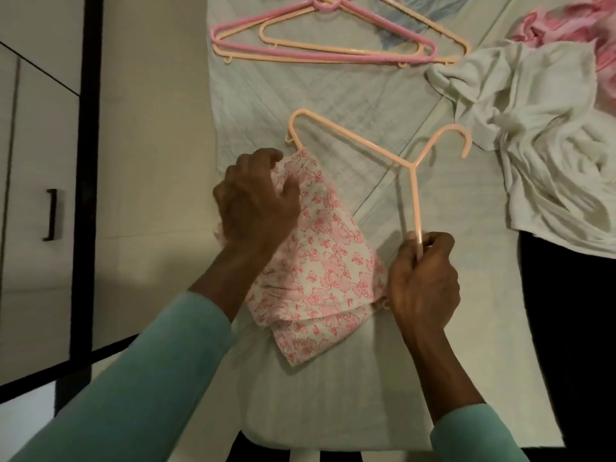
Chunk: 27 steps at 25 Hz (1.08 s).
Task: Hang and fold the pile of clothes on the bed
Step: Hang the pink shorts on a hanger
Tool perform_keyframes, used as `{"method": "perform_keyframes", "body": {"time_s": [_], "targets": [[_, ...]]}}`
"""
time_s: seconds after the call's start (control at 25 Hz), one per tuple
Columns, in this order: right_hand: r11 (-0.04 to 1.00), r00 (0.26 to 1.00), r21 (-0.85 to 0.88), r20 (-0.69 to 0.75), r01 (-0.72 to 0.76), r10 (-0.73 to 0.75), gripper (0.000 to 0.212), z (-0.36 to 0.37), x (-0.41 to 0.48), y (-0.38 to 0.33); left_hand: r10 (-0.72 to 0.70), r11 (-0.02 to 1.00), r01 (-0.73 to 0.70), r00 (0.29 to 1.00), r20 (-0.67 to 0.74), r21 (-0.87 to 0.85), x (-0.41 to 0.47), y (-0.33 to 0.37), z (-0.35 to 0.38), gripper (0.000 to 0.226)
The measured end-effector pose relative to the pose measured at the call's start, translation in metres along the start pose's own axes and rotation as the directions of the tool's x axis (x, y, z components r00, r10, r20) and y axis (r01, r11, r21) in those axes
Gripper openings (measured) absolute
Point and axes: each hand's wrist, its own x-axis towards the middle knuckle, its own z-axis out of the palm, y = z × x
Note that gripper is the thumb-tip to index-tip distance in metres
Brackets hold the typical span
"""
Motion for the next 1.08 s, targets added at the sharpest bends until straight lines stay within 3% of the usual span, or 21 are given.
{"method": "perform_keyframes", "body": {"time_s": [0.12,0.2,0.28,0.4,0.56,0.84,0.88,0.92,1.0,1.08], "targets": [[0.992,0.998,-0.11,0.032,0.059,-0.056,0.039,0.012,-0.018,-0.005,-0.071,0.994,0.051,0.976,0.208,0.101,0.044,0.005,0.024,0.048],[0.97,0.994,-0.225,0.079,0.095,-0.079,0.05,0.022,-0.02,-0.004,-0.064,0.99,0.031,0.968,0.242,0.139,0.062,0.003,0.033,0.044],[0.965,0.995,-0.252,0.087,0.066,-0.046,0.054,0.023,-0.012,-0.003,-0.063,0.998,0.062,0.973,0.22,0.013,0.074,-0.002,0.035,0.033],[0.971,0.999,-0.236,-0.014,-0.042,0.039,0.045,0.017,0.007,0.0,-0.124,0.97,0.167,0.964,0.234,-0.175,0.087,-0.014,0.034,0.031],[0.951,0.988,-0.293,-0.14,-0.101,0.062,0.052,0.018,0.014,-0.002,-0.058,0.977,0.116,0.952,0.299,-0.18,0.087,-0.021,0.028,0.033],[0.963,0.982,-0.201,-0.099,-0.181,0.164,0.05,0.034,-0.017,-0.036,-0.059,0.922,0.245,0.855,0.515,-0.3,0.099,-0.027,0.014,0.031],[0.974,0.985,-0.159,-0.092,-0.161,0.148,0.051,0.034,-0.021,-0.039,-0.068,0.892,0.292,0.841,0.537,-0.344,0.097,-0.03,0.009,0.021],[0.984,0.988,-0.119,-0.092,-0.133,0.122,0.052,0.03,-0.023,-0.043,-0.078,0.838,0.365,0.816,0.572,-0.406,0.092,-0.032,-0.001,0.024],[0.996,0.996,-0.079,-0.088,-0.034,0.027,0.052,0.01,-0.025,-0.054,-0.091,0.669,0.525,0.761,0.643,-0.526,0.075,-0.044,-0.031,0.047],[0.992,0.991,-0.071,-0.076,0.108,-0.113,0.052,-0.023,-0.027,-0.067,-0.045,0.573,0.525,0.787,0.616,-0.629,0.048,-0.054,-0.076,0.03]]}}
